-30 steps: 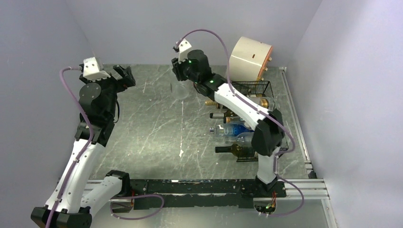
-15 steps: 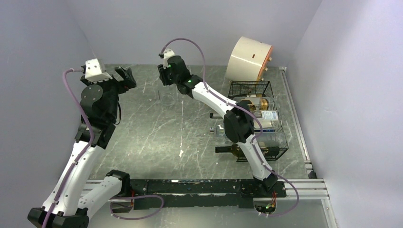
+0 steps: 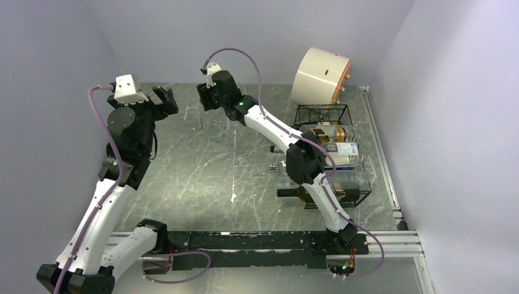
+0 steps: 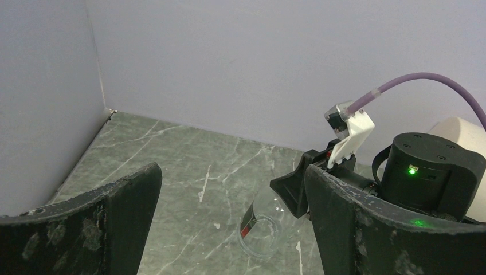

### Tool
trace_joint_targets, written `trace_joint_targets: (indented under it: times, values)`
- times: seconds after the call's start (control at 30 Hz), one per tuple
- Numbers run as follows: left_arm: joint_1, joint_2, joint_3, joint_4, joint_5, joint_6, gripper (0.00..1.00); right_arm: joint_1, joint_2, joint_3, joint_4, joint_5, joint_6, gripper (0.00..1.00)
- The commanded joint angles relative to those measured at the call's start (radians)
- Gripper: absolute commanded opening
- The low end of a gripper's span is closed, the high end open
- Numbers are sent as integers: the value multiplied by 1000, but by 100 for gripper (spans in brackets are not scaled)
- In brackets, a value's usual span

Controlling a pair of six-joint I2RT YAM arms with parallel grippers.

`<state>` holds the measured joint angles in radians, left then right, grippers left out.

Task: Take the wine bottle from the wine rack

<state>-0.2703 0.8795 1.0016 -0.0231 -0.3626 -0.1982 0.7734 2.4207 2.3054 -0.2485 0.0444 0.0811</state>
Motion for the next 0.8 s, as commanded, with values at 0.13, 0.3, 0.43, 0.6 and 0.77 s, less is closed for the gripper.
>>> trace_joint_targets:
  times: [0.13, 0.3, 0.43, 0.6, 0.77]
  values:
    - [-3, 18, -10, 27, -9, 9, 98, 11, -85, 124, 49, -38, -32, 91]
    - [-3, 8, -35, 55, -44, 12, 98, 10, -267, 55, 7, -56, -103, 100]
    - [-3, 15, -47, 69, -36, 19, 98, 9, -577, -359, 83, -43, -209, 100]
    - [0, 50, -27, 43, 20, -11, 98, 8, -892, -703, 36, -19, -354, 100]
    - [17, 58, -15, 38, 109, -38, 98, 8, -1068, -758, -240, 128, -443, 100]
